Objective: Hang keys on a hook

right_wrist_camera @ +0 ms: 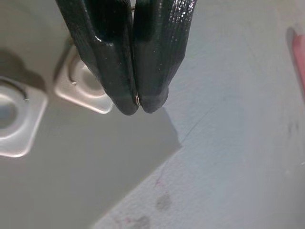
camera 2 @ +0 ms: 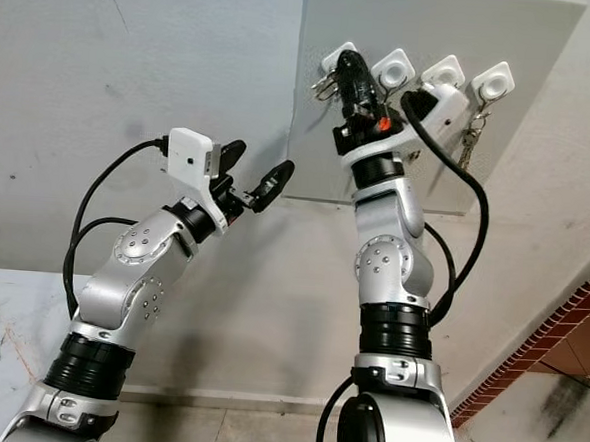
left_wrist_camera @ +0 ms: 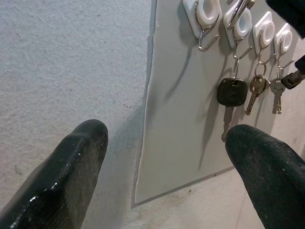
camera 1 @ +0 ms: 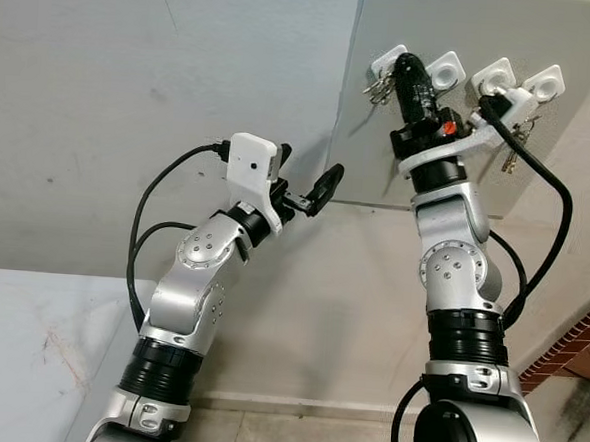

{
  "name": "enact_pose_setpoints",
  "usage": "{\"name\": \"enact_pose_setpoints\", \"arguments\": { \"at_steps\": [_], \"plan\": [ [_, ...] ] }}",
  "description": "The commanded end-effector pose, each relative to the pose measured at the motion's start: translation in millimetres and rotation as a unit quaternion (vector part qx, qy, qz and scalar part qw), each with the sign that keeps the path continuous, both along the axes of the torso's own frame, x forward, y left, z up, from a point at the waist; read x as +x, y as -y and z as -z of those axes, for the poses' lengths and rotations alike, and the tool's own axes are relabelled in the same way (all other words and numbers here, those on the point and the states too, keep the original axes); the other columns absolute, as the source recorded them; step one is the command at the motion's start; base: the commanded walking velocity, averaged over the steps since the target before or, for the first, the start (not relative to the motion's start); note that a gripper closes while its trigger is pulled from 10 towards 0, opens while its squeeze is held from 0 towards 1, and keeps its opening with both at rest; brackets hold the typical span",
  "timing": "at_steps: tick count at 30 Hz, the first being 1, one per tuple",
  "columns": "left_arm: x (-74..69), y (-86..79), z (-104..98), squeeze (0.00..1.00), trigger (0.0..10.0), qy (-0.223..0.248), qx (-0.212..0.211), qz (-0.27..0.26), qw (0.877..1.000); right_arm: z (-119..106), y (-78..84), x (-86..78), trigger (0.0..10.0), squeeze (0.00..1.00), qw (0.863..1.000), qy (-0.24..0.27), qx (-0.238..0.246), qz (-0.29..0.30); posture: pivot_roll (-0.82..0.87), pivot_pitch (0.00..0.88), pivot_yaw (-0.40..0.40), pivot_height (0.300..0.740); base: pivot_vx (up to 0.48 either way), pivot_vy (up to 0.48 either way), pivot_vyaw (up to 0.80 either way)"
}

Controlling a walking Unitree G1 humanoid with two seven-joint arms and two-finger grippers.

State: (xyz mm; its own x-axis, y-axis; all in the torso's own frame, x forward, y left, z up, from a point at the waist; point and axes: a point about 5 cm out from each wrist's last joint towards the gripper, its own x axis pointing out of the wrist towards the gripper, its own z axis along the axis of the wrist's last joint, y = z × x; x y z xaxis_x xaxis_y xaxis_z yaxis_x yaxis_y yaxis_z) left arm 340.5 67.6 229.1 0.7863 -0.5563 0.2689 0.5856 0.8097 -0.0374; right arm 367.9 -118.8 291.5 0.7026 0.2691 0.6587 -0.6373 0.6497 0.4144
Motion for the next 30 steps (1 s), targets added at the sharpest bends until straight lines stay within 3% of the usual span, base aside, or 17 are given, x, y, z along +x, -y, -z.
{"name": "enact_pose_setpoints", "arguments": {
  "at_steps": [1,12,30],
  "plan": [
    [-0.9,-0.4,-2.3,0.0,10.0,0.006,0.0,-0.001,1.0,-9.2,5.2,1.4,10.0,0.0,1.0,0.013,0.004,0.011,0.02,0.0,-0.034,0.74,0.0,0.0,0.0],
    [-1.5,1.4,-1.9,0.0,10.0,0.005,-0.001,0.003,1.0,-3.4,7.9,3.3,10.0,0.0,1.0,0.007,0.012,0.015,0.02,0.0,-0.031,0.74,0.0,0.0,0.0],
    [-1.8,1.0,-2.4,0.0,10.0,0.006,-0.001,0.001,1.0,-17.4,2.9,6.4,10.0,0.0,0.999,0.037,0.035,-0.01,0.03,0.0,-0.036,0.74,0.0,0.0,0.0]
  ]
}}
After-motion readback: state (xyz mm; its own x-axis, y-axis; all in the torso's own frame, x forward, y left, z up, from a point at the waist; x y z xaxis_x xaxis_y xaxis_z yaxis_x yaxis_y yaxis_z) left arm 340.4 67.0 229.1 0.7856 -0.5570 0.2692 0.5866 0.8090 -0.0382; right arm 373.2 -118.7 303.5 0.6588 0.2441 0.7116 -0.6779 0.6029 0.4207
